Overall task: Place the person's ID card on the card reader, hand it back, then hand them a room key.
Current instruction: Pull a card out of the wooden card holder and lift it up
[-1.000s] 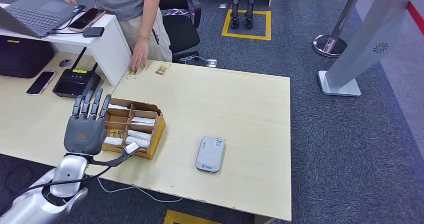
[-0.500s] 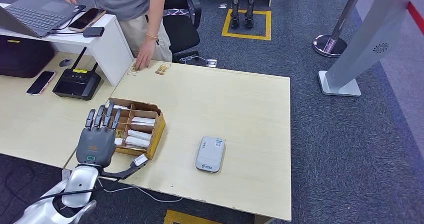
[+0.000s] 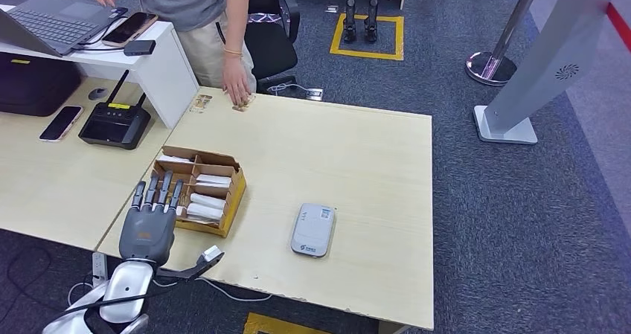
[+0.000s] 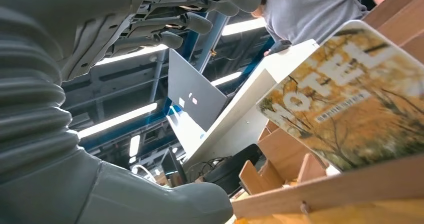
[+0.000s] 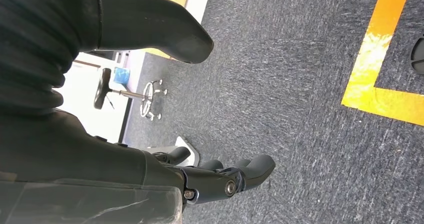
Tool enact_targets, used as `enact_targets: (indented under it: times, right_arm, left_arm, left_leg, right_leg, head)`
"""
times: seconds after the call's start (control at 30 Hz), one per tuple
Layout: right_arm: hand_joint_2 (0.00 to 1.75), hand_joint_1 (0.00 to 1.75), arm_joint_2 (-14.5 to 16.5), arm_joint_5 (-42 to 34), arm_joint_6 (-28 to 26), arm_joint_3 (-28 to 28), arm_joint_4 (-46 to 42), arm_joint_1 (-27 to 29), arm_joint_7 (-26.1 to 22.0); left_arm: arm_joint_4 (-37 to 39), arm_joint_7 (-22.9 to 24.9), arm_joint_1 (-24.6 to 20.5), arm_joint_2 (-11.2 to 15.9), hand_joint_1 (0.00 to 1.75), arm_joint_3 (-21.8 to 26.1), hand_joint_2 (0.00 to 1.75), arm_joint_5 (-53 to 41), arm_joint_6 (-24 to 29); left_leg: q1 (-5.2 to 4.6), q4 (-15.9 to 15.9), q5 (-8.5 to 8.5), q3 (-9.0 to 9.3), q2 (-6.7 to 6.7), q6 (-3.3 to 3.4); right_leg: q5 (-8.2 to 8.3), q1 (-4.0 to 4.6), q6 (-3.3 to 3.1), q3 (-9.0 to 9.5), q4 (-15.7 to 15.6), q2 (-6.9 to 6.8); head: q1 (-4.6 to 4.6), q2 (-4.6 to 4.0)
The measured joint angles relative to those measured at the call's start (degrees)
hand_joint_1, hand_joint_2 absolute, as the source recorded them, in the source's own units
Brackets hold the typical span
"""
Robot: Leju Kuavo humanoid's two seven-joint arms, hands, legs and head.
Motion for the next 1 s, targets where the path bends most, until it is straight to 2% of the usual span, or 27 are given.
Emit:
enact_targets:
  times: [0.3,0.53,1.0]
  right_arm:
    - [1.75,0.00,0.0,0.0,0.0,0.0,0.0,0.0,-0.2]
    - [1.75,0.00,0.0,0.0,0.1,0.1,0.0,0.0,-0.1]
    - [1.75,0.00,0.0,0.1,0.2,0.3,0.1,0.0,0.0]
  left_arm:
    - [0.0,-3.7,0.3,-1.7,0.00,0.0,1.75,0.0,0.6]
    - [0.8,-7.0,-0.5,-3.6,0.00,0.0,1.75,0.0,3.0]
    - [2.1,-7.8,-1.5,-6.0,0.00,0.0,1.75,0.0,3.2]
  left_leg:
    - [0.00,0.0,0.00,0.00,-0.01,0.00]
    - [0.00,0.0,0.00,0.00,-0.01,0.00]
    - [0.00,0.0,0.00,0.00,0.00,0.00]
  right_leg:
    - [0.00,0.00,0.00,0.00,0.0,0.00]
    - [0.00,0.00,0.00,0.00,0.0,0.00]
    - [0.00,0.00,0.00,-0.01,0.0,0.00]
  head:
    - [0.01,0.00]
    - [0.00,0.00]
    - [0.00,0.00]
